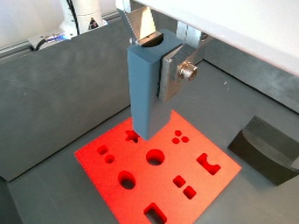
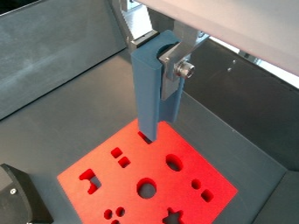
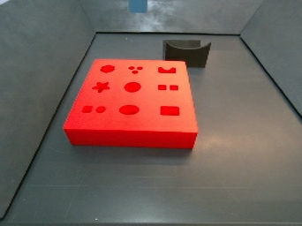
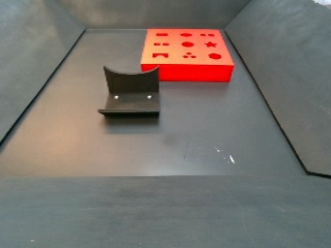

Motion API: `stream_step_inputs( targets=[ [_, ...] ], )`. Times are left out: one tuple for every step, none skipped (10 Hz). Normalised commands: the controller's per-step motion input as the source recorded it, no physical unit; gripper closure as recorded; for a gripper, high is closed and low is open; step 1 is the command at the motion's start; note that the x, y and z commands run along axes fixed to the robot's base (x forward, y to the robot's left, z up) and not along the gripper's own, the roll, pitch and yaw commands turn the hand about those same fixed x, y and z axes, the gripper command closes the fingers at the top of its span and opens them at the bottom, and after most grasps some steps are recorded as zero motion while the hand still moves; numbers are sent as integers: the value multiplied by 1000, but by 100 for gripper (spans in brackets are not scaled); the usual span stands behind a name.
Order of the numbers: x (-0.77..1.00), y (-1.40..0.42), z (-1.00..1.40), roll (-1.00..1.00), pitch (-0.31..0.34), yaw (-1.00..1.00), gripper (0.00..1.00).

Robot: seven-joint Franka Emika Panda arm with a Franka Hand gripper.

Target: Insert the arch object.

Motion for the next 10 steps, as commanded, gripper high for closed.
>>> stream_step_inputs(
  targets=[
    [0,126,-129,49,0,-69,100],
    [137,631,-351,0,-19,-400,100],
    [229,457,-374,0,-1,-589,100],
    [337,234,-334,0,0,-794,100],
    [354,177,-300,0,-10,-846,100],
    [331,166,-297,0,-21,-863,100],
    [343,174,-283,-6,-31,-851,100],
    [351,183,-266,-16,-43,-840,100],
    [351,289,-249,0,-30,-743,100],
    [386,326,-289,0,-3,-711,100]
  ],
)
